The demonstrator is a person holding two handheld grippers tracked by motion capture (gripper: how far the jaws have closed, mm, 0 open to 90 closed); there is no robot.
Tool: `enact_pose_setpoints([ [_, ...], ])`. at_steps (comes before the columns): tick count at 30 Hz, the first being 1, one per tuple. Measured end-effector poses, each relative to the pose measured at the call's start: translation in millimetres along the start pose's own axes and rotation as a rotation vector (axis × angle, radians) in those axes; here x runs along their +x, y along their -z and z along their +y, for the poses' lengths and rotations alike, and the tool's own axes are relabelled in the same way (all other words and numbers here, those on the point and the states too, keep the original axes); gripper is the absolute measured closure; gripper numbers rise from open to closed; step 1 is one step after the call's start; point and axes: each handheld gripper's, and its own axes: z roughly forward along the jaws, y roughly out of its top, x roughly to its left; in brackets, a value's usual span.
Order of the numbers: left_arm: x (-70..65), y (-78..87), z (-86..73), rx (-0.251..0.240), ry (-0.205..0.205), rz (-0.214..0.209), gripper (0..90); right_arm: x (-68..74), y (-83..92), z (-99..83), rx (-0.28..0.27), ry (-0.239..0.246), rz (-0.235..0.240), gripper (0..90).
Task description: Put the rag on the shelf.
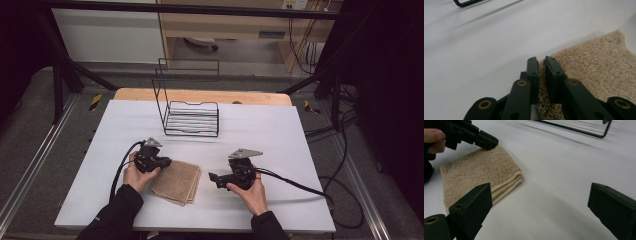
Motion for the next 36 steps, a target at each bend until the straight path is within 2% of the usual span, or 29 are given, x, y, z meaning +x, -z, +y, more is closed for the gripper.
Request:
enact_pose_setpoints([
  [7,-2.4,-0.2,-1.1,-0.008,-0.017,0.015,81.2,14.9,-18.4,12.8,0.0,-0.003,0.003,8.7],
  [10,-2.0,-0.2,-1.4,-0.01,-0.018,0.013,81.1,18.0,-28.3,18.1,0.018,-0.008,-0.024,10.8],
  [12,-2.2,-0.2,-1.4,-0.01,-0.021,0.014,81.1,19.1,-34.5,20.7,0.015,-0.017,-0.022,12.9],
  [15,-2.2,-0.1,-1.4,-0.008,-0.025,0.015,81.1,22.1,-42.6,23.4,0.017,-0.008,-0.039,18.7],
  [21,-2.8,-0.2,-1.4,-0.01,-0.032,0.018,81.0,28.3,-54.2,26.4,0.041,-0.01,-0.033,34.9],
  [26,-2.4,-0.2,-1.5,-0.01,-0.033,0.016,81.0,27.4,-63.1,23.4,0.063,-0.046,-0.023,48.7],
  [30,-2.0,-0.3,-1.6,-0.011,-0.032,0.013,81.0,27.7,-67.4,19.2,0.096,-0.048,-0.022,56.3],
  [36,-2.0,-0.3,-1.6,-0.011,-0.035,0.013,81.0,28.4,-68.9,17.7,0.112,-0.058,0.004,66.0],
])
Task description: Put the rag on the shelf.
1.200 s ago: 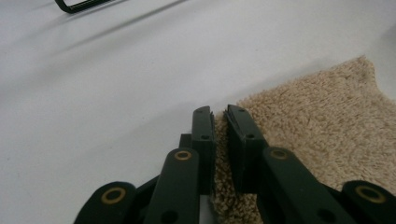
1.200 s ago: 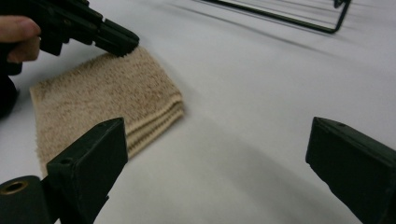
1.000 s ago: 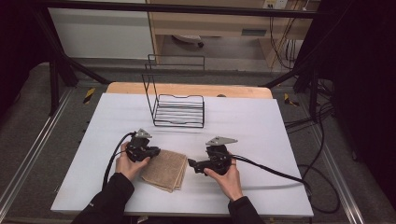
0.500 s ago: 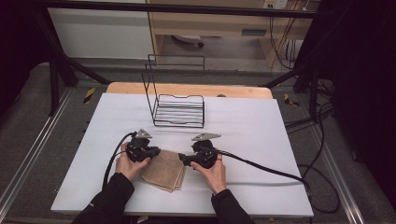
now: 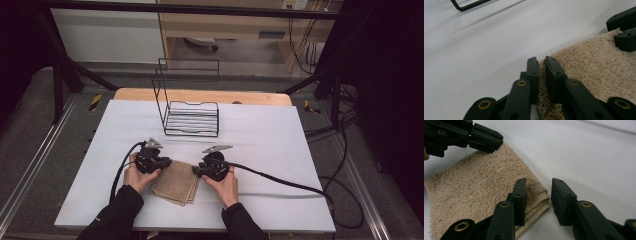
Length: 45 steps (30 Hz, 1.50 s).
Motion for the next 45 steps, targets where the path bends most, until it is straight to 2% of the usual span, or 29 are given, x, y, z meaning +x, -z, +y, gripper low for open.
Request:
enact_pose_setpoints([
  [6,0.5,0.2,0.0,0.002,-0.006,-0.002,81.0,0.5,-1.6,-1.1,0.014,-0.02,0.017,70.6],
  [12,0.7,-0.1,0.0,-0.001,-0.006,-0.005,80.9,0.5,-1.9,-0.8,0.022,-0.034,0.03,80.0],
  [18,-0.4,0.1,0.1,-0.001,-0.012,0.002,80.8,-0.4,-1.3,0.3,0.026,-0.028,0.04,84.8],
  [21,0.3,0.6,0.2,0.003,-0.006,-0.002,81.3,0.0,-0.2,0.6,0.02,-0.031,0.04,85.4],
  [26,2.5,2.7,0.7,-0.002,0.043,-0.023,84.5,1.2,3.5,1.5,0.007,-0.028,0.042,85.6],
  [28,2.8,4.8,0.9,-0.003,0.048,-0.026,84.9,1.8,5.7,2.3,-0.002,-0.024,0.048,85.6],
  [32,-0.3,13.0,2.7,-0.041,0.042,-0.014,85.3,3.4,11.8,4.3,-0.026,-0.011,0.058,85.7],
  [37,-1.6,26.6,3.5,-0.085,0.036,-0.023,85.5,5.7,19.1,6.7,-0.054,0.003,0.076,85.7],
  [45,-5.2,41.8,5.5,-0.121,0.015,-0.033,85.5,9.0,30.3,10.4,-0.094,0.038,0.094,85.9],
])
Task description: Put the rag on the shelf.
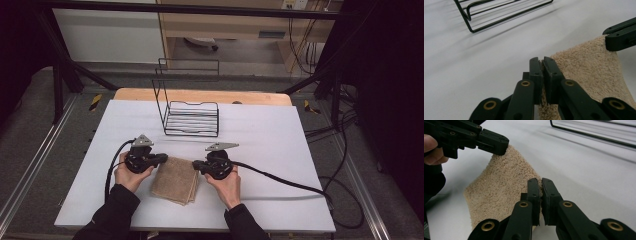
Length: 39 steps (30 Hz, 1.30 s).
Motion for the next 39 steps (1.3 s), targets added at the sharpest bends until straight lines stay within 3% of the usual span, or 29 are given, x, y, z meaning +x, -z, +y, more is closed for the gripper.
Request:
enact_pose_setpoints([
  [9,-5.6,13.2,4.9,-0.043,-0.015,0.013,85.6,8.5,11.9,10.2,-0.035,0.082,-0.011,85.9],
  [39,-23.5,48.4,24.2,-0.202,-0.04,0.03,85.8,25.8,51.1,40.0,-0.157,0.214,-0.034,86.1],
])
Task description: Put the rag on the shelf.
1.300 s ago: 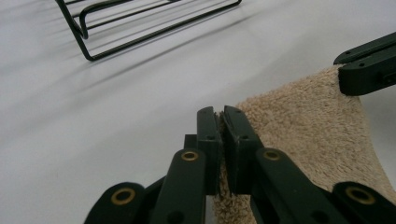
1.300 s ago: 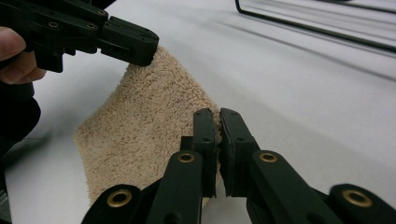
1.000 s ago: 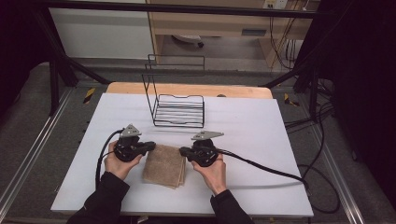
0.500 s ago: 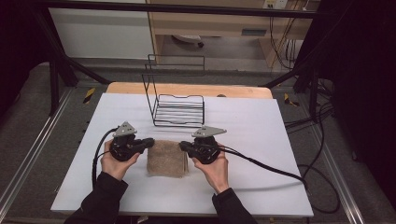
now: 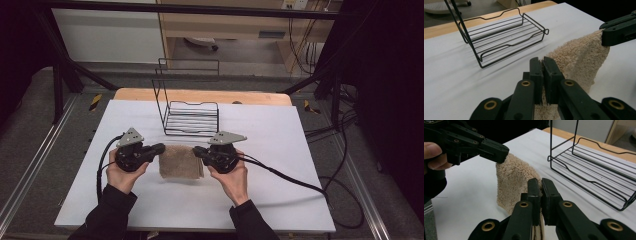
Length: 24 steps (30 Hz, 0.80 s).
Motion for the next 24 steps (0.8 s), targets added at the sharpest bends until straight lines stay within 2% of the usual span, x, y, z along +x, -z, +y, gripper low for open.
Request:
enact_pose_setpoints([
  [11,-4.9,7.2,11.1,-0.052,-0.027,0.011,85.8,-0.5,9.8,10.6,-0.044,0.021,-0.006,86.1],
  [24,-7.6,6.7,26.8,-0.103,-0.028,0.017,85.8,-2.6,21.7,24.8,-0.092,0.051,-0.028,86.1],
])
